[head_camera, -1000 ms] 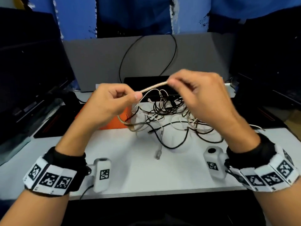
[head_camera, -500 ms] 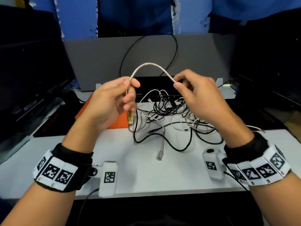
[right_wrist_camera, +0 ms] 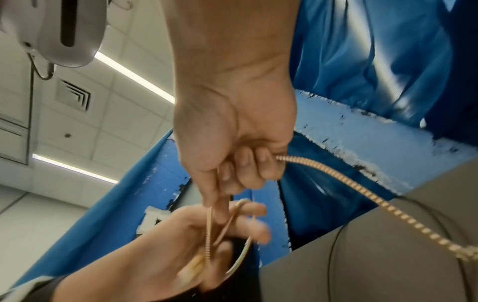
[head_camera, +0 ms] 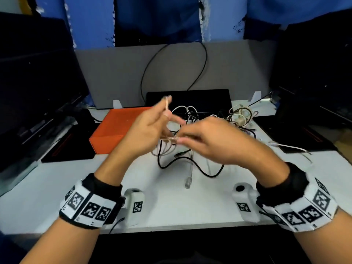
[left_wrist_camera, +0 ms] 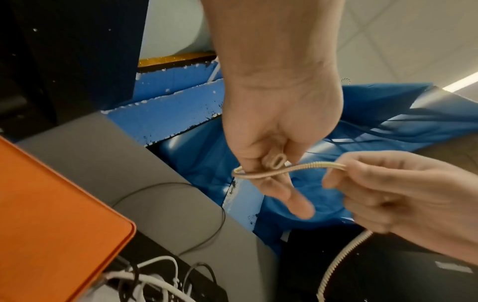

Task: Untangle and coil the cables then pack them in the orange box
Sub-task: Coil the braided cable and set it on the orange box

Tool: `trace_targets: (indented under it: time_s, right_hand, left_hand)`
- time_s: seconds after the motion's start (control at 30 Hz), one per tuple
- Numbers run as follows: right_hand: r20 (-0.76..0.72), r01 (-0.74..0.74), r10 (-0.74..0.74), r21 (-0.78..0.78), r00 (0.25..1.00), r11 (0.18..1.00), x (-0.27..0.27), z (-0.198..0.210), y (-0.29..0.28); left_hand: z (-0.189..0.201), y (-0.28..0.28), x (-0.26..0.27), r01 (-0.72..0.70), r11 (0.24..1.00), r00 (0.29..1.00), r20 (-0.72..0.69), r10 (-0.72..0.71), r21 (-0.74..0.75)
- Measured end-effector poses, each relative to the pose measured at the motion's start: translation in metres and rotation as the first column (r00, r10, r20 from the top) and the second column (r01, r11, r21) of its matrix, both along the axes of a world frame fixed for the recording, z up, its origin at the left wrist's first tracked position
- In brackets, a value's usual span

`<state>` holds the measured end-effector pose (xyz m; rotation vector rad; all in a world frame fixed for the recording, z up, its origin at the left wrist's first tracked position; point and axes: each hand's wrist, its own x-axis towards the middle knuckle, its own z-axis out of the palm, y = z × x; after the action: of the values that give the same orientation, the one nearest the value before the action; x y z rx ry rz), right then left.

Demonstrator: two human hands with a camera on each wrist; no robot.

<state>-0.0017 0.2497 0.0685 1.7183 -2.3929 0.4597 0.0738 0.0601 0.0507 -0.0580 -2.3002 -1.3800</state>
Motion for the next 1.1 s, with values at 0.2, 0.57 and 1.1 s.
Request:
trace_targets:
  time_s: [0.2, 0.57, 1.1]
  right_hand:
    - [0.192, 0.142, -0.075, -0.364, 0.979, 0.92, -0.026, -0.005, 0.011]
    - [0.128, 0.13, -0.068, -0.574, 0.989, 0.808, -0.04, -0.006, 0.006]
    - [0.275, 0.091, -0.099, 0.042, 0.956, 0.995, -0.033, -0.031, -0.009]
  left_hand:
    - [0.013, 0.006, 0.014, 0.299, 0.94, 0.926, 0.188, -0.327, 0.164]
    - [0.017, 0.009, 0.02, 0.419, 0.834, 0.881, 0.062, -0.469, 0.36]
    - [0.003, 0.006, -0.02, 0.288, 0.719, 0.955, -0.249, -0.163, 0.632]
